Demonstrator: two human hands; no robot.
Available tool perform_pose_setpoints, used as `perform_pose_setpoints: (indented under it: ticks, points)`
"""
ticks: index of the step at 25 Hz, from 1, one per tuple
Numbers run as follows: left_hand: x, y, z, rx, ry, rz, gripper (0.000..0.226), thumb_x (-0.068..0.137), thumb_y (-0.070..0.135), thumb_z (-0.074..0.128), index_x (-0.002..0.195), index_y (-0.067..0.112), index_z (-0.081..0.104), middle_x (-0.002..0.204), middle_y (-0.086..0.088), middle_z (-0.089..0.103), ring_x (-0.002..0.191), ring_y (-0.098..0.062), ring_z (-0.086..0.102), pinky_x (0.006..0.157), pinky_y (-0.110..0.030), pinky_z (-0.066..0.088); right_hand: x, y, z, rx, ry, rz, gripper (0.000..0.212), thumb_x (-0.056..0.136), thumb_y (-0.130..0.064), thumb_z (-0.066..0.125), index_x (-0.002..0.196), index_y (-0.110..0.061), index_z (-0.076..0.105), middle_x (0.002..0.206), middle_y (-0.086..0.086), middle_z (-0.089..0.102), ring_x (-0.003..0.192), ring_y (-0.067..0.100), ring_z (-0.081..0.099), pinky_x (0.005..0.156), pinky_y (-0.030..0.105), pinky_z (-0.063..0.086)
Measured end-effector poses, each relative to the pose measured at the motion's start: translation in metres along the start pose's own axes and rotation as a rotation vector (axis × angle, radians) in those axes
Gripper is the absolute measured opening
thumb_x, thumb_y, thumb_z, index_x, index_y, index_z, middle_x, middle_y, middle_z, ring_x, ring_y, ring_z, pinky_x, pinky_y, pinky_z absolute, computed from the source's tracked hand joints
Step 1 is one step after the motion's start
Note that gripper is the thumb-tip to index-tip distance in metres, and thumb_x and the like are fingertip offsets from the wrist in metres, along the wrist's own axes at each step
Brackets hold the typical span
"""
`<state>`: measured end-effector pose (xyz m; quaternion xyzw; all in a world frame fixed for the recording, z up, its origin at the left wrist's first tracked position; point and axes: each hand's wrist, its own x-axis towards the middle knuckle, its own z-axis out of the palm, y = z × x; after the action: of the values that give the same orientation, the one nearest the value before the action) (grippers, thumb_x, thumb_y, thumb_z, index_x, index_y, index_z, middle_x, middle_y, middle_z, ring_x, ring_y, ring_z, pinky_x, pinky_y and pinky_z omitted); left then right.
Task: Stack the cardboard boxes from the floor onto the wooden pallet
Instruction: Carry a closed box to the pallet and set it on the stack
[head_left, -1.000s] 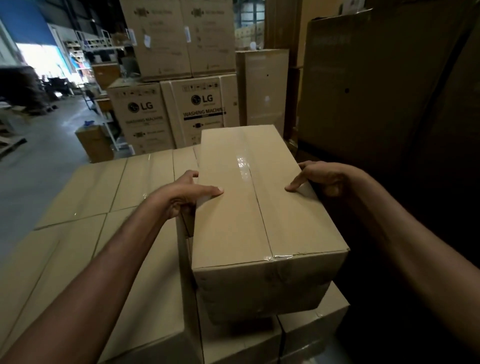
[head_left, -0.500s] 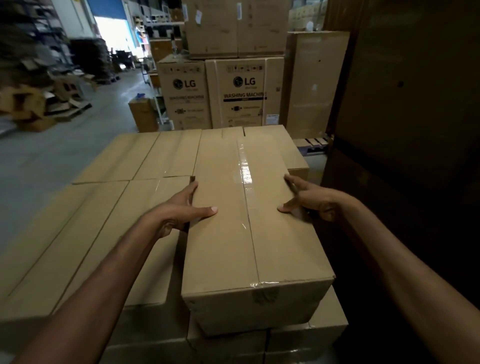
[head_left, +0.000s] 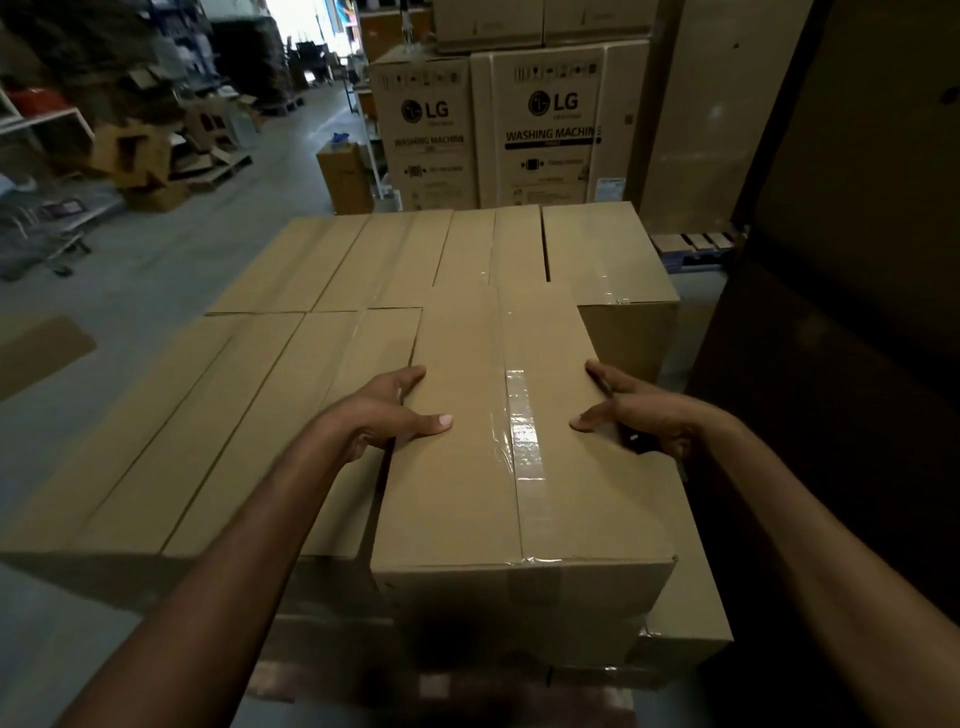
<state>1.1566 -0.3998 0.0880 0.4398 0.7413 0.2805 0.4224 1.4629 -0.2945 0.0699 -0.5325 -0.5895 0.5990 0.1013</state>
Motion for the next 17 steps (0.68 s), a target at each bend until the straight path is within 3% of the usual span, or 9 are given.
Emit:
perform_pose_setpoints:
  ticks: [3, 6, 9, 13, 17]
  points:
    - [0.02, -0.009, 0.004, 0.061, -0.016, 0.004, 0.098, 0.08, 0.022, 0.088, 0.16, 0.021, 0.032, 0.162, -0.006, 0.038, 0.145, -0.022, 0.039, 0.106, -0.035, 0.046, 0.013, 0.012, 0.014, 0.047, 0.031, 0.01, 0.095, 0.085, -0.016, 0.079, 0.157, -0.049, 0.028, 0.148, -0.002, 0.042, 0.102, 0.018, 0.054, 0.068, 0.031, 0.047]
    - [0.043, -0.016, 0.004, 0.155, -0.022, 0.009, 0.099, 0.078, 0.018, 0.089, 0.159, 0.013, 0.033, 0.162, -0.008, 0.038, 0.146, -0.025, 0.039, 0.111, -0.031, 0.038, 0.028, 0.022, 0.024, 0.085, 0.048, 0.009, 0.095, 0.086, -0.012, 0.078, 0.158, -0.048, 0.027, 0.143, -0.006, 0.04, 0.107, 0.017, 0.052, 0.078, 0.034, 0.05]
    - [0.065, -0.025, 0.001, 0.309, -0.008, 0.013, 0.104, 0.072, 0.027, 0.094, 0.158, 0.01, 0.036, 0.16, -0.01, 0.041, 0.145, -0.028, 0.043, 0.117, -0.036, 0.038, 0.045, 0.027, 0.034, 0.094, 0.037, -0.01, 0.098, 0.086, -0.012, 0.077, 0.159, -0.048, 0.023, 0.142, -0.011, 0.036, 0.108, 0.011, 0.049, 0.083, 0.035, 0.049]
    - [0.079, -0.036, -0.004, 0.493, 0.064, 0.029, 0.092, 0.069, 0.038, 0.095, 0.145, 0.008, 0.053, 0.148, -0.01, 0.056, 0.133, -0.029, 0.055, 0.107, -0.036, 0.045, 0.065, 0.036, 0.052, 0.097, 0.056, -0.045, 0.097, 0.087, -0.01, 0.074, 0.162, -0.041, 0.022, 0.162, -0.008, 0.03, 0.124, 0.015, 0.041, 0.093, 0.036, 0.04]
    - [0.086, -0.05, 0.002, 0.565, 0.163, 0.051, 0.075, 0.067, 0.041, 0.095, 0.127, 0.011, 0.063, 0.135, -0.008, 0.064, 0.123, -0.029, 0.06, 0.096, -0.035, 0.047, 0.078, 0.045, 0.066, 0.137, 0.082, -0.051, 0.098, 0.087, -0.007, 0.075, 0.163, -0.038, 0.021, 0.164, -0.006, 0.03, 0.128, 0.015, 0.042, 0.092, 0.031, 0.041]
